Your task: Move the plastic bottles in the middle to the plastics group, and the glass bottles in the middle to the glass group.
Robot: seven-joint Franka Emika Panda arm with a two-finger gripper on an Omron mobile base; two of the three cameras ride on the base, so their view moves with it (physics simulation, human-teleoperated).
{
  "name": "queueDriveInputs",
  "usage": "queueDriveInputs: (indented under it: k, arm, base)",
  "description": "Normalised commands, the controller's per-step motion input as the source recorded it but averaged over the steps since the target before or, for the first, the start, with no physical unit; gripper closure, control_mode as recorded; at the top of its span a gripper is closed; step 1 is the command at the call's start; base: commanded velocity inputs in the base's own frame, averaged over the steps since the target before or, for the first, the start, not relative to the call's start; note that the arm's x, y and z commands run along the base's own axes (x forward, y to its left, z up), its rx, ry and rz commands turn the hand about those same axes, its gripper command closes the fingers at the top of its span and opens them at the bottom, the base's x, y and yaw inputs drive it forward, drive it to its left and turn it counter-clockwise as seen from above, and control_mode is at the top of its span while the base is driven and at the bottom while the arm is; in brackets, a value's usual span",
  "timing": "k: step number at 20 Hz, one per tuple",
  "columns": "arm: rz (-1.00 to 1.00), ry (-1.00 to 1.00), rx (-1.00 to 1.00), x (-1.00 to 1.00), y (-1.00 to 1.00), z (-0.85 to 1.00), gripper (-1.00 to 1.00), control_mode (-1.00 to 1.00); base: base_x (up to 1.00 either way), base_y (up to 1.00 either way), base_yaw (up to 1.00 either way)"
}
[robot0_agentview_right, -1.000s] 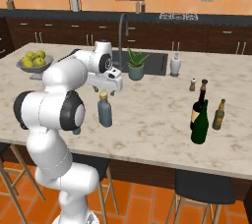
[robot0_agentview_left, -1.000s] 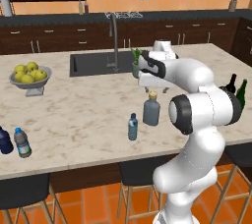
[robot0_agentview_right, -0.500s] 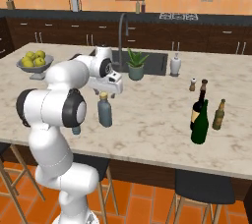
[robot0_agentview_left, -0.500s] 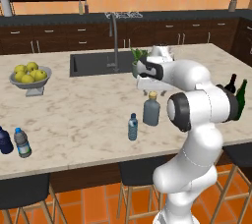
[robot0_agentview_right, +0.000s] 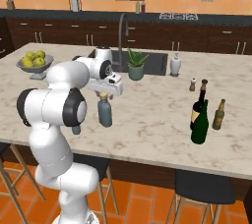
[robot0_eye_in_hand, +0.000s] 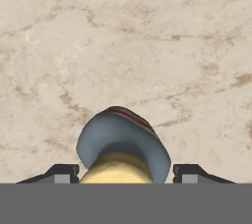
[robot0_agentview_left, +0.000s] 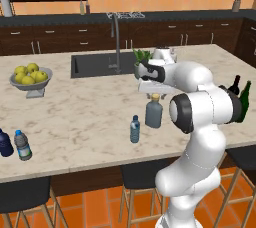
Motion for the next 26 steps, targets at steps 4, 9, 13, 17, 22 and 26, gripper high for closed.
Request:
queueDriveInputs:
  k: [4,9,13,17,22,26]
  arm:
    - [0.0,0.0,0.0,0.0,0.0,0.0,1.0,-1.0]
    - [-0.04,0.0,0.0,-0.01,-0.12,0.13,1.0,-1.0]
    - [-0.07,0.0,0.06,-0.23,-0.59,0.52,1.0,-1.0]
    - [-0.11,0.0,0.1,-0.6,-0.79,0.28,1.0,-1.0]
    - [-0.19,0.0,0.05,-0.31,-0.96,0.07,1.0,-1.0]
    - [-0.24,-0.02,0.01,-0.1,-0.75,0.01,1.0,-1.0]
  base:
    - [0.0,0.0,0.0]
    - [0.0,0.0,0.0]
    - [0.0,0.0,0.0]
    - [0.0,0.0,0.0]
    - [0.0,0.0,0.0]
    - [0.0,0.0,0.0]
